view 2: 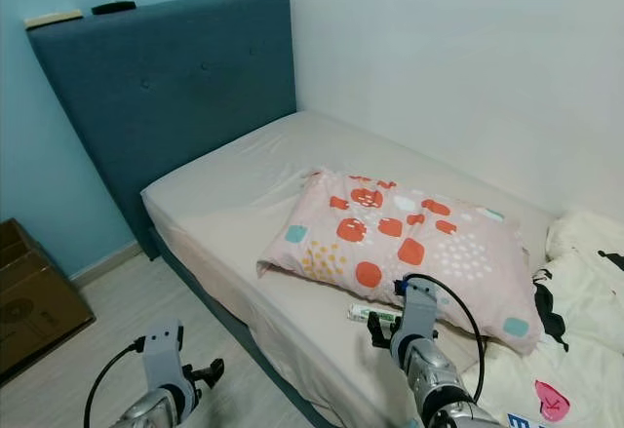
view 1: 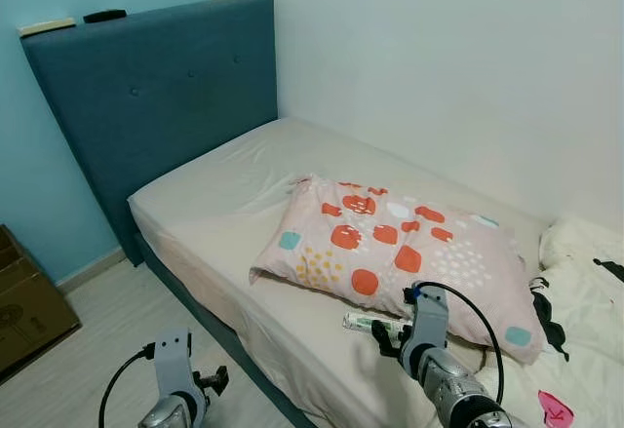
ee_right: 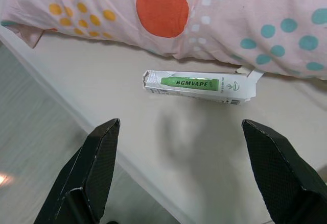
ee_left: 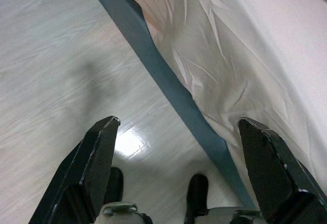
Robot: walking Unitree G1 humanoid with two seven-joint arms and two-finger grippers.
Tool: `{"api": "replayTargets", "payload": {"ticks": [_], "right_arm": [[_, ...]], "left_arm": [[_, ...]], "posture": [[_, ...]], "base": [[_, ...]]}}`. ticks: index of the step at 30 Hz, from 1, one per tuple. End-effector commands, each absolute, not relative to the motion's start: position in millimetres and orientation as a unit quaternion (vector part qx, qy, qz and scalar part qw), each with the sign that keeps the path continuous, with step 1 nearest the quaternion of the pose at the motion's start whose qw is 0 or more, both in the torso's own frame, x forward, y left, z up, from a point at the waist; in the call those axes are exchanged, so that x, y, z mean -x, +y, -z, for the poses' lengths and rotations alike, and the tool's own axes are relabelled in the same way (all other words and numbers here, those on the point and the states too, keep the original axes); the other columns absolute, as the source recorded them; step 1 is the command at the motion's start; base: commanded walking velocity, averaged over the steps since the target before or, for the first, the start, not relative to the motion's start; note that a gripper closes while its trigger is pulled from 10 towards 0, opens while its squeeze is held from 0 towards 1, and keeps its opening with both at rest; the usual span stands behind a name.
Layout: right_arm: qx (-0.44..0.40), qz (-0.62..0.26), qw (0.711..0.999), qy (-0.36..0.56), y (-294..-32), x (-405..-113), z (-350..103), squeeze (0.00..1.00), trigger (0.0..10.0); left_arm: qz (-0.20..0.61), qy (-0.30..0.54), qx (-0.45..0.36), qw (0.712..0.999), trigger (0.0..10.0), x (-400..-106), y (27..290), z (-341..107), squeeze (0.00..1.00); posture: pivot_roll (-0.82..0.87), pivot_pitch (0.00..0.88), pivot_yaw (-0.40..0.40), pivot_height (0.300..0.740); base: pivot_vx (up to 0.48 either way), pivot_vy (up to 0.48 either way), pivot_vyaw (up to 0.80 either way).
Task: Clean up the room
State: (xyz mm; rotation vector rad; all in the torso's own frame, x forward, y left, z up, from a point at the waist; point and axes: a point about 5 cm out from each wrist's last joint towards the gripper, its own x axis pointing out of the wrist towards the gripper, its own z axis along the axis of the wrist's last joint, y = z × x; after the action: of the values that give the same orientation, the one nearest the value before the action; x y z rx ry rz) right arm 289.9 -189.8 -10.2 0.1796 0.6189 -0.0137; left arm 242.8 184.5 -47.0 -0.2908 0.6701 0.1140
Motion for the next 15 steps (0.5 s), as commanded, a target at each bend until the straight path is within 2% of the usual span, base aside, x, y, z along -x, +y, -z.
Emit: {"api": "replayTargets", "payload": {"ticks": [1,11,15], "right_arm": [[-0.092,0.012,0.945,0.312,-191,-290,11,0.0,10.0],[-0.095,0.022,0.946,0.309,-197,-290,9,0.0,10.0],[-0.122,0.039,0.948,0.292,-205,-297,1,0.0,10.0]], "left_arm": [[-0.059,0.317,0.146,0.935,10.0,-247,189,43,0.0],[-0.057,0.292,0.161,0.941,10.0,-259,189,34,0.0],[-0.057,0.25,0.183,0.949,10.0,-276,193,18,0.0]], "posture": [[-0.02,0.0,-0.015,0.695],[-0.02,0.0,-0.015,0.651],[-0.03,0.008,-0.015,0.626]], "base": [[0.0,0.0,0.0],[0.0,0.0,0.0],[0.0,0.0,0.0]]}}
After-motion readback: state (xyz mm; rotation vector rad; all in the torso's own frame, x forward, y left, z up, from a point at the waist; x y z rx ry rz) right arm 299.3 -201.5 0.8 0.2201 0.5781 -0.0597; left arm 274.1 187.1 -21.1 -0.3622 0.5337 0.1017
